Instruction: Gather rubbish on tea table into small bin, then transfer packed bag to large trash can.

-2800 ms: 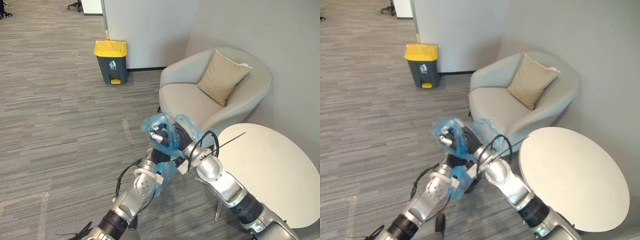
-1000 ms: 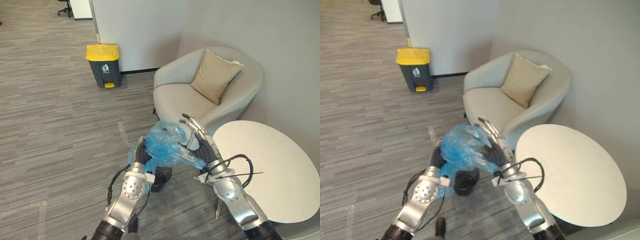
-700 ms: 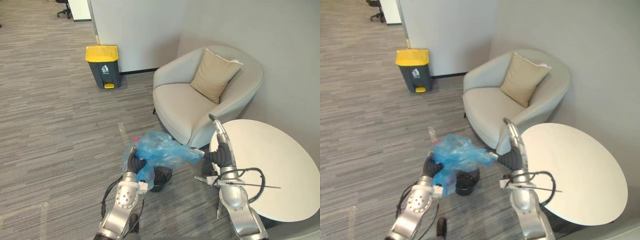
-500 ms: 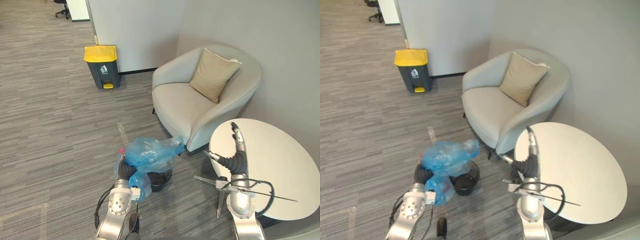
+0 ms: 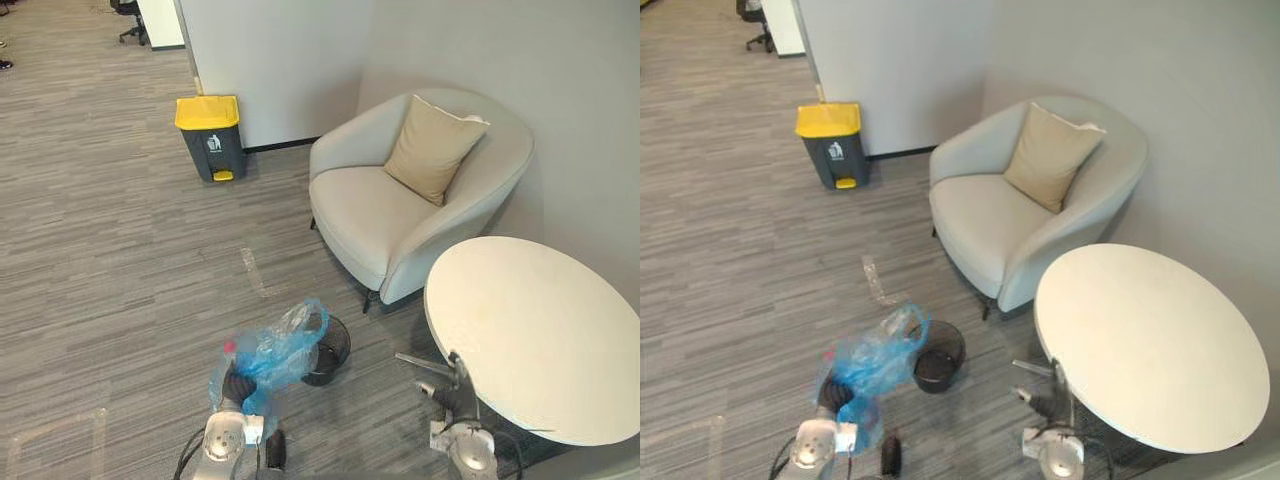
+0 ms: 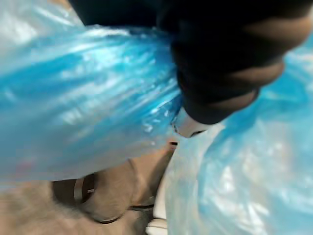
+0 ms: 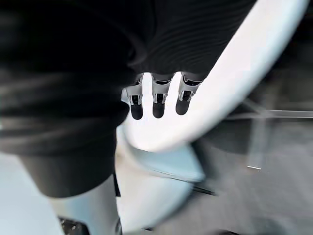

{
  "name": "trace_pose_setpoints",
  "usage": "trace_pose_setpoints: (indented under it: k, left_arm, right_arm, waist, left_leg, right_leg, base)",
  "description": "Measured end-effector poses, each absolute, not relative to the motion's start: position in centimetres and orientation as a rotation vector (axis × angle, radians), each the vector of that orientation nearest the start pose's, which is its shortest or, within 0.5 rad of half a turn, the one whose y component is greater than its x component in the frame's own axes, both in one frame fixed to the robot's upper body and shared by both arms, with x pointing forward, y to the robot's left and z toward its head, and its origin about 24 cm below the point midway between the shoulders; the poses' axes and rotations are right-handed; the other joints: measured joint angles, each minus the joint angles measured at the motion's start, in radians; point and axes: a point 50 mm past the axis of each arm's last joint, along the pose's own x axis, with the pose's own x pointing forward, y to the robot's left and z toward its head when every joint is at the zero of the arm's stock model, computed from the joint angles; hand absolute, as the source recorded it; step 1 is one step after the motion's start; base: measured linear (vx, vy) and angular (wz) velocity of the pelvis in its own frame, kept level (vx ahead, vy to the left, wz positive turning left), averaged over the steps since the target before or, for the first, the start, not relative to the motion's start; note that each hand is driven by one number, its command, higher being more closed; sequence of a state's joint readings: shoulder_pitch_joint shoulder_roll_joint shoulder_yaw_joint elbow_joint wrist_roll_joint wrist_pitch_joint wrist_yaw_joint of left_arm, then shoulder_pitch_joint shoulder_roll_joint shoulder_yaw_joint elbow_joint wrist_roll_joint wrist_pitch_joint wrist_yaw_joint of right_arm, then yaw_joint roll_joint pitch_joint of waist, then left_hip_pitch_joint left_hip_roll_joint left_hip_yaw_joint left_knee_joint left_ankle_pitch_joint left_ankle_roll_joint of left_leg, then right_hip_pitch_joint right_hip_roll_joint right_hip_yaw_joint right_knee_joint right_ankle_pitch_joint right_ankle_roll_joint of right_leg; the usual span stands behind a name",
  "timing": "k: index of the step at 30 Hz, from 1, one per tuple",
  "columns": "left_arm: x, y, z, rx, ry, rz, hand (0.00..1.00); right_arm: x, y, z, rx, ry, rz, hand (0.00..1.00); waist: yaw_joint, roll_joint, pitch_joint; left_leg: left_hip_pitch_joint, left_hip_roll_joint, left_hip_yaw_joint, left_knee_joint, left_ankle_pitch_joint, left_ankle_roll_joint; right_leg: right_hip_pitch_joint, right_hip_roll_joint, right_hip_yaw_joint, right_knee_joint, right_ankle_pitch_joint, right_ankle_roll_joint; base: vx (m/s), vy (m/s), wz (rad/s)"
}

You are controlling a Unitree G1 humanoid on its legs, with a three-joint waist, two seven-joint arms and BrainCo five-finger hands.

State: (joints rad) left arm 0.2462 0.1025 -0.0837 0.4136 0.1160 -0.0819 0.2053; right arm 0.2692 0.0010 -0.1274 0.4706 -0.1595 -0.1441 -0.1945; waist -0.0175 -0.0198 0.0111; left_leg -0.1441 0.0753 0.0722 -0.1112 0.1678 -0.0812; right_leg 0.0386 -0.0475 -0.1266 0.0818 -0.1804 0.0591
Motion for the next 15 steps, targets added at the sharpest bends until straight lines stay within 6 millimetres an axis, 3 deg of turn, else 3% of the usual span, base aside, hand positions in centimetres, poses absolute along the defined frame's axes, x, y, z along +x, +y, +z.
trace_pose_setpoints:
  k: [5,9,15]
  left_arm:
    - [13.6,18.8,-11.1,0.271,0.693,0.154,1.0]
    - [12.4,18.9,-12.4,0.274,0.776,0.15,1.0]
    - [11.1,19.5,-13.5,0.277,0.857,0.171,1.0]
  right_arm:
    - [11.4,-19.7,-12.7,-0.209,0.78,-0.305,0.0]
    - [10.4,-19.3,-13.8,-0.202,0.867,-0.291,0.0]
    - [10.8,-19.1,-14.1,-0.182,0.881,-0.293,0.0]
  waist:
    - [0.001,-0.02,0.021]
    - [0.001,-0.024,0.037]
    - [0.001,-0.035,0.068]
  left_leg:
    - [0.036,-0.021,0.001,0.0,-0.013,0.006]
    - [0.052,-0.034,0.0,0.0,-0.018,0.01]
    - [0.089,-0.052,0.002,0.0,-0.033,0.013]
  right_leg:
    - [0.038,-0.019,0.002,-0.004,-0.007,-0.003]
    - [0.066,-0.029,0.0,-0.016,-0.011,0.0]
    - [0.105,-0.045,-0.003,-0.017,-0.02,0.015]
  base:
    - [0.08,-0.006,0.03]
    - [0.07,-0.011,0.03]
    - [0.04,-0.005,0.01]
